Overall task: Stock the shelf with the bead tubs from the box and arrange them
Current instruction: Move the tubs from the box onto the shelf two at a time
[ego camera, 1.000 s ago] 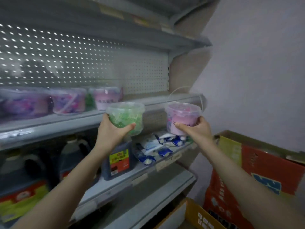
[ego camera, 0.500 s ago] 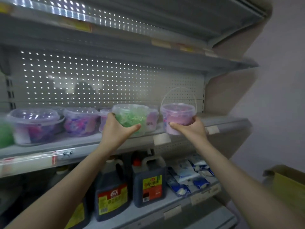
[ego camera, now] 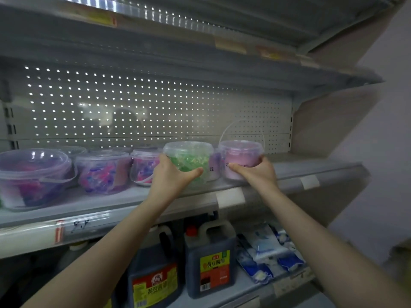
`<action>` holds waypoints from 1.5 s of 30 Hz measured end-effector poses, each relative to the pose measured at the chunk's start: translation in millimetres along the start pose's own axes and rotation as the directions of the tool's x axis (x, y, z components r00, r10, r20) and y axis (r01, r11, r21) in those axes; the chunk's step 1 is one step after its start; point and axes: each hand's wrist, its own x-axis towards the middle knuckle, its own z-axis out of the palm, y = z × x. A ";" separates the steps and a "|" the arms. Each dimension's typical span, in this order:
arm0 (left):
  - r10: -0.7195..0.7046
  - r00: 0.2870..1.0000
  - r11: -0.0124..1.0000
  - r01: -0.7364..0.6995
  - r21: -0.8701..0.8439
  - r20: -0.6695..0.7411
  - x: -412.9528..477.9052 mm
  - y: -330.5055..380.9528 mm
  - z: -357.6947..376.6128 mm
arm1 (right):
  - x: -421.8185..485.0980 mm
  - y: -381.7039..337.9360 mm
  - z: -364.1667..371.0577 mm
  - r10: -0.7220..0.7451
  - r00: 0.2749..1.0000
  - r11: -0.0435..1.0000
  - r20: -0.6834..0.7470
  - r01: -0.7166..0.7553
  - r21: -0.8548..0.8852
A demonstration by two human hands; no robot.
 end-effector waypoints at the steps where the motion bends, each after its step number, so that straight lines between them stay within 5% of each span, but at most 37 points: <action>1: -0.010 1.000 1.000 0.010 0.012 0.016 4.2 -2.4 0.7 | 5.0 2.3 0.6 0.007 1.000 1.000 0.000 -0.007 0.003; 7: -0.011 0.999 0.997 0.007 0.082 0.038 14.2 -9.9 -0.3 | 32.3 18.0 5.7 0.057 0.998 0.998 0.011 -0.057 -0.041; 15: -0.008 0.998 0.985 -0.002 0.173 0.056 17.5 -16.2 -4.3 | 43.0 30.8 6.9 0.028 0.997 0.921 0.075 0.004 -0.390; 26: -0.105 0.986 0.971 0.074 0.229 0.130 -11.1 -3.0 -16.8 | 10.2 34.4 -2.9 -0.101 0.989 0.914 0.112 0.137 -0.382; 37: 0.087 0.983 0.885 -0.150 0.441 0.160 -77.7 23.2 -25.8 | -61.7 20.4 -50.3 -0.216 0.964 0.858 0.152 0.262 -0.442; 45: 0.180 0.916 0.804 -0.348 0.483 0.360 -137.3 28.0 1.0 | -115.7 47.3 -110.5 -0.201 0.954 0.758 0.221 0.295 -0.582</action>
